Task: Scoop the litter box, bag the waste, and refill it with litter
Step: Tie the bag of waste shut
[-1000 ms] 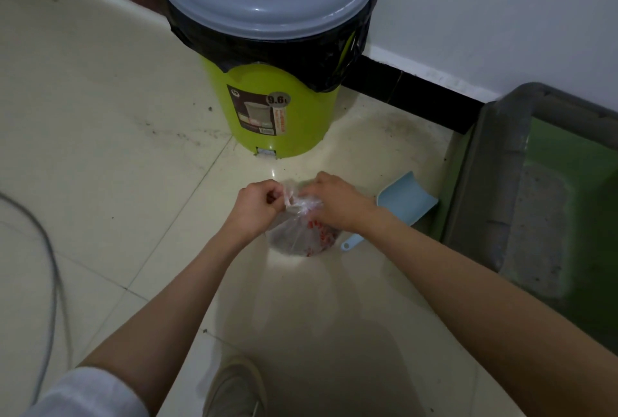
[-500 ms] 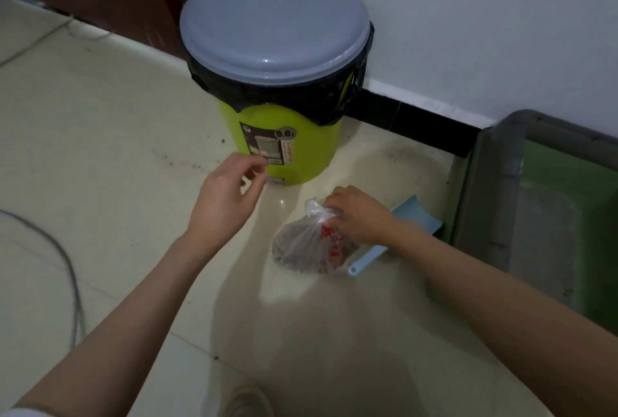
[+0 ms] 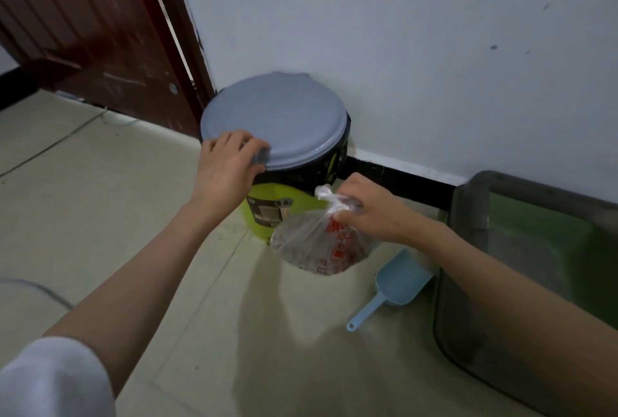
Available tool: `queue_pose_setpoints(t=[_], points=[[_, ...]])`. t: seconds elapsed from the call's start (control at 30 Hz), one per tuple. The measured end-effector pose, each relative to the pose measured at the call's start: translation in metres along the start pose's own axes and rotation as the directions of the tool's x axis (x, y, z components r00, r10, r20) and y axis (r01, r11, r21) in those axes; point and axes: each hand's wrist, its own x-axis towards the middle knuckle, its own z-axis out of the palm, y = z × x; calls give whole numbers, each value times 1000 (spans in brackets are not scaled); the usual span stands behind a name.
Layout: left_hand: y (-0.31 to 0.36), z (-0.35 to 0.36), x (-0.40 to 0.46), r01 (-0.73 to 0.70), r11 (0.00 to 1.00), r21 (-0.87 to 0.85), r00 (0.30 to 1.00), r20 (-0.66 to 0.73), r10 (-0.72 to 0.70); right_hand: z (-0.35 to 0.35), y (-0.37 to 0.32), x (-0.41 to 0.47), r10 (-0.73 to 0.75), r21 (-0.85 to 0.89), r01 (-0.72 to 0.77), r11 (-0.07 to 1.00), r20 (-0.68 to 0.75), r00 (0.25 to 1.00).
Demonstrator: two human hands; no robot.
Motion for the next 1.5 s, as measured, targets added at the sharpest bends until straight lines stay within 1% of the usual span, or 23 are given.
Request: queue_pose_setpoints(t=[0.07, 0.2, 0.33, 0.43, 0.53, 0.6, 0.67, 0.73, 0.77, 0.83, 0.93, 1.03, 1.17, 1.27, 1.33, 1.43, 1.5], points=[[-3, -1, 2, -34, 999, 16, 999, 10, 34, -16, -7, -1, -6, 16, 7, 1000, -69, 998], [-3, -2, 0, -74, 995, 60, 996, 50, 71, -37, -11, -1, -38, -25, 34, 999, -175, 984], [-3, -5, 3, -65, 996, 64, 997, 52, 62, -51, -11, -5, -13, 0, 13, 1000, -198, 980], [-8, -10, 7, -53, 997, 47, 998, -22, 54, -58, -15, -5, 20, 44, -11, 999, -214, 977], [-14, -26, 26, -17, 997, -75, 988, -155, 5, -67, -24, 1, 54, 118, -25, 993, -244, 968], [-15, -39, 46, 32, 987, -160, 968, -239, -70, -77, -33, 8, 46, 143, -7, 990, -271, 961], [-12, -52, 66, 90, 964, -250, 945, -284, -162, -88, -44, 15, 20, 136, 22, 990, -301, 953], [-9, -63, 85, 132, 929, -345, 932, -276, -235, -96, -54, 24, -12, 127, 58, 990, -334, 942], [-9, -68, 95, 139, 918, -370, 929, -273, -250, -101, -60, 30, -27, 123, 76, 989, -356, 934], [-12, -77, 111, 142, 910, -390, 927, -271, -261, -106, -70, 46, -46, 99, 94, 991, -411, 911], [-19, -87, 129, 140, 902, -409, 929, -261, -263, -110, -83, 74, -41, 67, 85, 994, -497, 867], [-23, -93, 139, 146, 876, -461, 931, -236, -279, -102, -94, 99, -38, 45, 72, 996, -528, 849], [-23, -96, 150, 151, 834, -530, 924, -223, -310, -75, -90, 126, 15, 76, 28, 997, -512, 859], [-24, -95, 154, 147, 817, -558, 924, -216, -314, -50, -77, 146, 84, 84, -51, 995, -465, 881], [-26, -94, 154, 134, 816, -562, 926, -221, -305, -36, -72, 157, 86, 17, -86, 996, -412, 907], [-30, -90, 151, 117, 810, -575, 930, -223, -293, -14, -69, 166, 65, -142, -111, 984, -296, 953], [-31, -88, 149, 107, 812, -574, 930, -232, -287, 0, -66, 167, 97, -176, -140, 974, -235, 967]])
